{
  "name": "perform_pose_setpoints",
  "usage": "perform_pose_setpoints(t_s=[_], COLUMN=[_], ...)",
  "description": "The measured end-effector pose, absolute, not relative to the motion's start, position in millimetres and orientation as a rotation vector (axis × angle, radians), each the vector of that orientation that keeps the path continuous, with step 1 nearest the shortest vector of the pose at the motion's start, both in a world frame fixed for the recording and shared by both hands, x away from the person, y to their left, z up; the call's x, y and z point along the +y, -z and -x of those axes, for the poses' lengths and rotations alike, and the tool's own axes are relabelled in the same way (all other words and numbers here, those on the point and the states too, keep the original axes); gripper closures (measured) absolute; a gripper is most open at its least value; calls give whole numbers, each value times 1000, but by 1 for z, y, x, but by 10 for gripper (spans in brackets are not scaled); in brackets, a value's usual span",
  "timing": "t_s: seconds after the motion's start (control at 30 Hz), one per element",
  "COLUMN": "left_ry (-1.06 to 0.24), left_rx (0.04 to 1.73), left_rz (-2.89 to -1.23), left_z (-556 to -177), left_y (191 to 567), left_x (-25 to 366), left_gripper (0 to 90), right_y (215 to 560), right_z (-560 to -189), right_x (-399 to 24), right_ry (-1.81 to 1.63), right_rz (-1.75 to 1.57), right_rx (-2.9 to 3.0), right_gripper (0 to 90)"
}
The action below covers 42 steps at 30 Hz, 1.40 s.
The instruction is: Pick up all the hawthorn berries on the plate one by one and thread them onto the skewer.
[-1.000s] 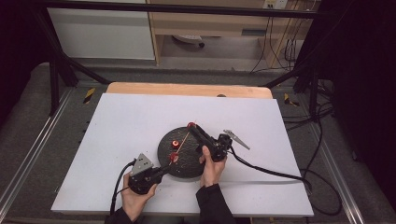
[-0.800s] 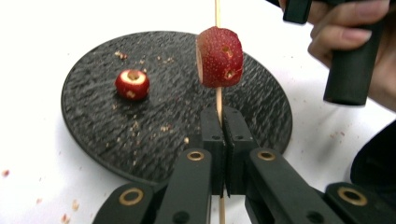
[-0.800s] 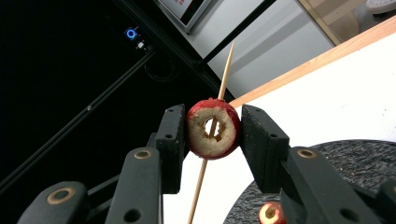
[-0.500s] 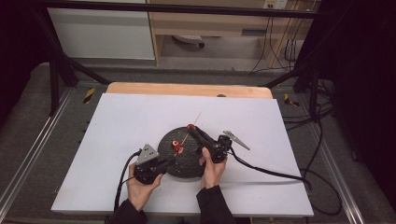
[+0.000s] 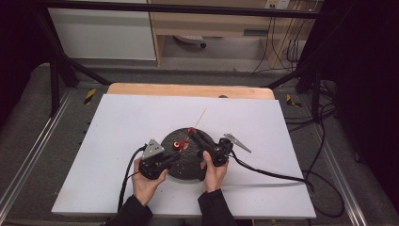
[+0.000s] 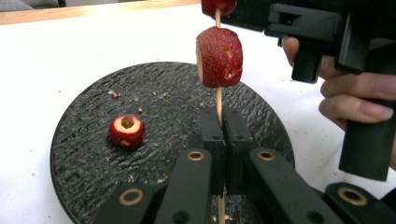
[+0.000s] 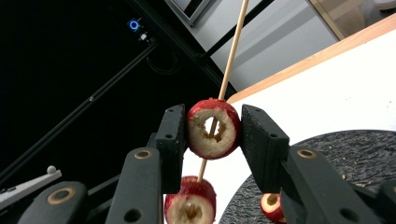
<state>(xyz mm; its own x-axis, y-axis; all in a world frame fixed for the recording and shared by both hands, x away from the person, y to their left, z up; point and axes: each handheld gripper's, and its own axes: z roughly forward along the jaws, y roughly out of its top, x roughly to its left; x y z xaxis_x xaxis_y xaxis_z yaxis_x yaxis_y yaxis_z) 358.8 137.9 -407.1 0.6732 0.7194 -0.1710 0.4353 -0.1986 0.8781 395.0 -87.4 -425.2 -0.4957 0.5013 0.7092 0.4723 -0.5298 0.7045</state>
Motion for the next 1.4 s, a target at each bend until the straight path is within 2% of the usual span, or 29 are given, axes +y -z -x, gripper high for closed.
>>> perform_pose_setpoints(t_s=[0.33,0.53,0.77,0.97,1.4], left_ry=[-341,-347,-350,-357,-350], left_rx=[903,897,910,911,914], left_rz=[-1849,-1867,-1884,-1920,-1988], left_z=[-360,-357,-353,-344,-328], left_y=[409,411,414,417,429], left_x=[139,151,175,196,235], left_gripper=[882,882,882,881,881], right_y=[426,419,413,417,425], right_z=[-395,-394,-395,-394,-392], right_x=[-87,-92,-102,-107,-111], right_ry=[-2204,-2134,-1992,-1822,-1548], right_rz=[-1562,-1518,-1432,-1358,-1241], right_rx=[1557,1628,1814,2002,2261], right_gripper=[608,463,226,83,29])
